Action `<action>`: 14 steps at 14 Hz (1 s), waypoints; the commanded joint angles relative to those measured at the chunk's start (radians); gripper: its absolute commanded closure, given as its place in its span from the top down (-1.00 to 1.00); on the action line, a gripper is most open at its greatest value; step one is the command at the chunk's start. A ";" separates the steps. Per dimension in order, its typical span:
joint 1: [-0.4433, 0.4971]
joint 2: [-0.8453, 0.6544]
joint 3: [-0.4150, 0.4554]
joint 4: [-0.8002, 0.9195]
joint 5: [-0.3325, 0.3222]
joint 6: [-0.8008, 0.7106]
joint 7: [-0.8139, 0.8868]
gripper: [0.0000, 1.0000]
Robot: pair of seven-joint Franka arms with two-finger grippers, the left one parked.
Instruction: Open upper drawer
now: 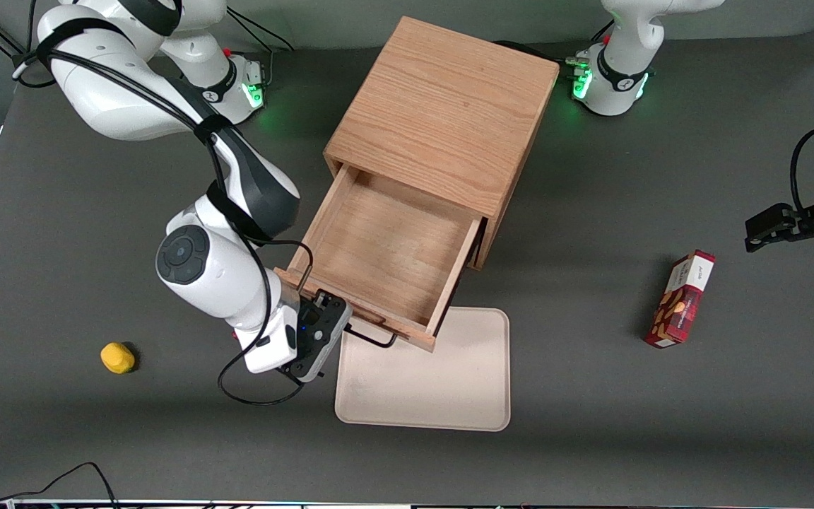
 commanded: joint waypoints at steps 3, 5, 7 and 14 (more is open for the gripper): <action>-0.006 -0.006 0.020 0.036 0.019 -0.031 0.129 1.00; -0.006 -0.045 0.025 0.033 0.115 -0.085 0.215 1.00; -0.009 -0.112 0.020 0.030 0.151 -0.183 0.333 1.00; -0.017 -0.608 -0.248 -0.195 0.137 -0.598 0.535 1.00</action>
